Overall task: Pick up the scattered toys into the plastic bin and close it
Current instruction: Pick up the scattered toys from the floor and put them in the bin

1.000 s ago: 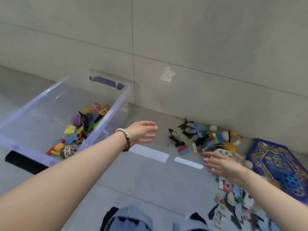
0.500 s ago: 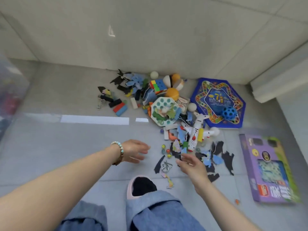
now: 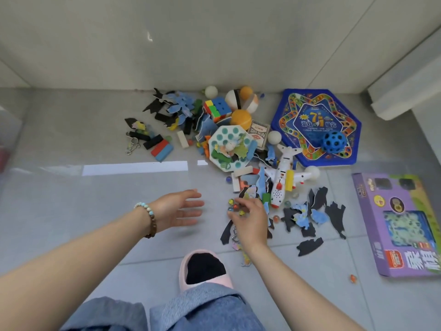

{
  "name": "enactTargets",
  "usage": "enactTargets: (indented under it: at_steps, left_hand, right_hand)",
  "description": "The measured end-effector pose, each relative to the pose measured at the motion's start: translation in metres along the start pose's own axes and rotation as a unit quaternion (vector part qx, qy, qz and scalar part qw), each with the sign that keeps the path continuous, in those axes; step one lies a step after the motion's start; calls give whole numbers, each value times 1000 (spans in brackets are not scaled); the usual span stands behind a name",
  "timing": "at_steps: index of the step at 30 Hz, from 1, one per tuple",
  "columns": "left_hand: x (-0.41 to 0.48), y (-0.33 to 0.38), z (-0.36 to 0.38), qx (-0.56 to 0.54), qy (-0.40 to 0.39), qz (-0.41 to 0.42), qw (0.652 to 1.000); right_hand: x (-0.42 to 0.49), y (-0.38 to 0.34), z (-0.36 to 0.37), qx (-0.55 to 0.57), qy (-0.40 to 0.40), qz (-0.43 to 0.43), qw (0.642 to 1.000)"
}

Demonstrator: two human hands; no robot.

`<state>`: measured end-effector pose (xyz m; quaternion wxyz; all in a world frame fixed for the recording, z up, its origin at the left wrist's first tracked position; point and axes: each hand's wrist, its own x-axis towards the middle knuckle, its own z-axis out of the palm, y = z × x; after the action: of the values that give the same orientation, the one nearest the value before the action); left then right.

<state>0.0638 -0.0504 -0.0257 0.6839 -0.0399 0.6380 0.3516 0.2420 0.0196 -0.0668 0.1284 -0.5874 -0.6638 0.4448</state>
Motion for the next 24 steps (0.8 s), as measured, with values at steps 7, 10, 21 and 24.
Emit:
enactTargets:
  at_steps: [7, 10, 21, 24]
  left_hand:
    - [3, -6, -6, -40, -13, -5, 999]
    - [5, -9, -9, -64, -15, -8, 998]
    - [17, -12, -14, -49, -9, 11, 999]
    - [19, -8, -16, -62, -18, -7, 998]
  right_hand:
    - [6, -2, 9, -69, -3, -39, 997]
    - [9, -4, 11, -97, -11, -64, 993]
    - [18, -17, 11, -43, -24, -54, 997]
    - [12, -40, 20, 46, -76, -70, 994]
